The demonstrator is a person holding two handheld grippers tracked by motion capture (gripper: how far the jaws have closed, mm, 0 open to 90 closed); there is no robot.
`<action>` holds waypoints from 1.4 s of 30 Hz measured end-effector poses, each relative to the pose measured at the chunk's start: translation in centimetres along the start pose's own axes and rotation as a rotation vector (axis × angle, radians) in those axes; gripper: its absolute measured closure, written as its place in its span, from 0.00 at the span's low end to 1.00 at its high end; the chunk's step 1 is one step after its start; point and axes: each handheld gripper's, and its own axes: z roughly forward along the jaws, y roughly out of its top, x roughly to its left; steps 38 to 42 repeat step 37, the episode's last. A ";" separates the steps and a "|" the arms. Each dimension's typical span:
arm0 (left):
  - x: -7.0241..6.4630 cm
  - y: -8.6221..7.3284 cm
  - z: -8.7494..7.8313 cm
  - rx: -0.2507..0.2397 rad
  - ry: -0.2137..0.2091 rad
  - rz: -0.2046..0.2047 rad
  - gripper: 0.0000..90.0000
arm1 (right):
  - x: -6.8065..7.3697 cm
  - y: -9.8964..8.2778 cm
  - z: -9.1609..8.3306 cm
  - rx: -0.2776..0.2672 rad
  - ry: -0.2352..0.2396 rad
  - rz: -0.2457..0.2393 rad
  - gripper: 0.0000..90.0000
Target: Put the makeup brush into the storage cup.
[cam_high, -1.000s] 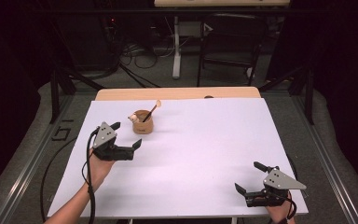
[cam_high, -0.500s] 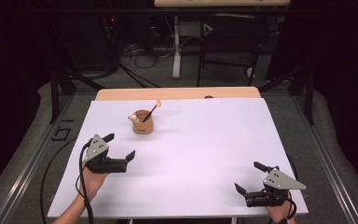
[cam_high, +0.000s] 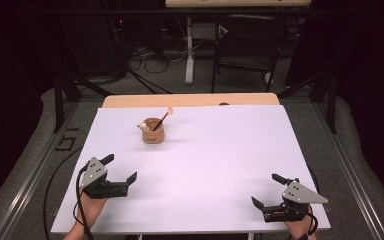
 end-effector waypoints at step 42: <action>-0.5 -4.5 -1.0 0.066 -0.056 -0.009 0.00 | 0.1 -0.2 0.3 0.015 0.019 -0.002 0.00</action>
